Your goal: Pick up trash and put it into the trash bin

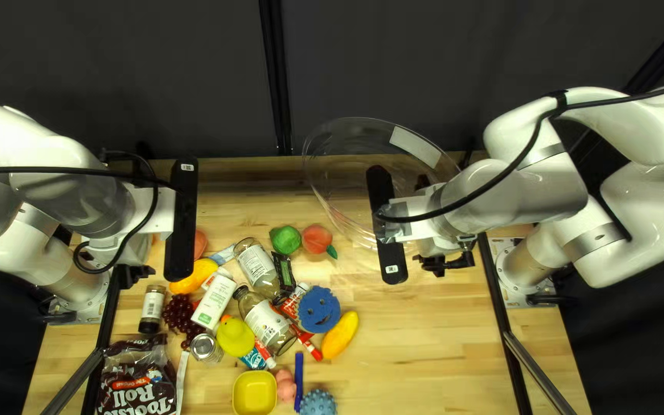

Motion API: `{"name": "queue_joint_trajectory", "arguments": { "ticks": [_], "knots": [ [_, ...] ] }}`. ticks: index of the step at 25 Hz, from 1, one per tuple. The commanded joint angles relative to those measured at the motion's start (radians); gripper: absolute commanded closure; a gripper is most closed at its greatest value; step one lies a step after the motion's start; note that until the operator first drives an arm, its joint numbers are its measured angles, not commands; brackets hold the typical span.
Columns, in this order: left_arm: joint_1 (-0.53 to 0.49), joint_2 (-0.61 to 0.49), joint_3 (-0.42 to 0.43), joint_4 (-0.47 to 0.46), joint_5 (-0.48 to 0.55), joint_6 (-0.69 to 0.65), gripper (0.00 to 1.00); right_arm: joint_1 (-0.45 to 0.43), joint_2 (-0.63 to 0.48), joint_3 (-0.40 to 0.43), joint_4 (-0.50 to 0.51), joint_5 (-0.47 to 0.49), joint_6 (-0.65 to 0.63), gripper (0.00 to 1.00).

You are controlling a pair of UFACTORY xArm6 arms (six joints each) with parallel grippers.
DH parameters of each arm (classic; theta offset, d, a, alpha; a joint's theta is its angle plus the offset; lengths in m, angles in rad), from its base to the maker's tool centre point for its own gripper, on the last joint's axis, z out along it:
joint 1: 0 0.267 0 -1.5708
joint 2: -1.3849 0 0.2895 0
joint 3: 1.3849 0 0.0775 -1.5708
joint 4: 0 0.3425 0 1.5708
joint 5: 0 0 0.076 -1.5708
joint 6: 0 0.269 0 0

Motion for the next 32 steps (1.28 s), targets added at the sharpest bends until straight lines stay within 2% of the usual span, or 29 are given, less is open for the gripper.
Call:
{"name": "queue_joint_trajectory", "arguments": {
  "ticks": [1,5,7,13,32],
  "knots": [
    [-0.013,-0.041,-0.005,0.006,0.041,0.005,0.00,0.016,0.072,-0.037,-0.006,-0.024,0.000,0.00],
    [-0.040,-0.111,0.001,0.030,0.083,0.018,0.00,0.041,0.180,-0.055,-0.017,-0.145,0.007,0.00],
    [-0.052,-0.128,0.000,0.037,0.098,0.019,0.00,0.056,0.233,-0.048,-0.024,-0.239,0.012,0.00],
    [-0.050,-0.140,0.001,0.032,0.094,0.030,0.00,0.045,0.384,-0.054,-0.009,-0.464,-0.009,0.00],
    [-0.050,-0.140,0.001,0.032,0.094,0.030,0.00,0.051,0.378,-0.047,-0.017,-0.462,-0.004,0.00]
  ]
}}
